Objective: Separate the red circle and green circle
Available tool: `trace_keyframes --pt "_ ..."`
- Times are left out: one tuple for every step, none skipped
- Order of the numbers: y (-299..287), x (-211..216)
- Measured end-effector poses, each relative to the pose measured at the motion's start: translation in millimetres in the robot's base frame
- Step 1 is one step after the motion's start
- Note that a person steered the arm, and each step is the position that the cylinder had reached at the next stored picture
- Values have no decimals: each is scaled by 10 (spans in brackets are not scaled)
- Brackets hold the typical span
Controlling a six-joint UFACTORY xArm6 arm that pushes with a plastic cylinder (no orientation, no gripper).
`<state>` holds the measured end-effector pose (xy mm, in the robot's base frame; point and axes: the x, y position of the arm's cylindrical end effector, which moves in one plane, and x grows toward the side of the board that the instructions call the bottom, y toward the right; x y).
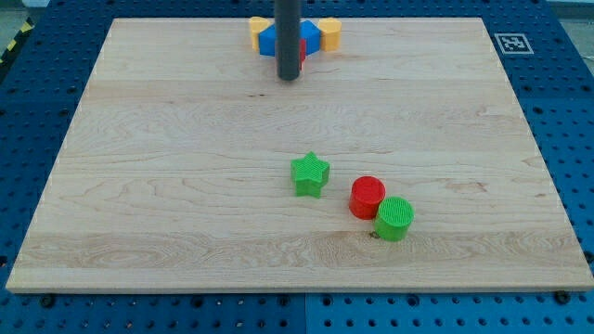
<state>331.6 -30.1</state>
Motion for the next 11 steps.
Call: trace_keyframes --pt "-471 539" --pt "-348 938" --pt "-125 1410" --pt "-125 1416" --pt "-125 1416" --pt "-338 1402" --pt "-465 1438" --pt "-296 1499" --pt "-188 1833" --pt "113 2056" --pt "632 2149"
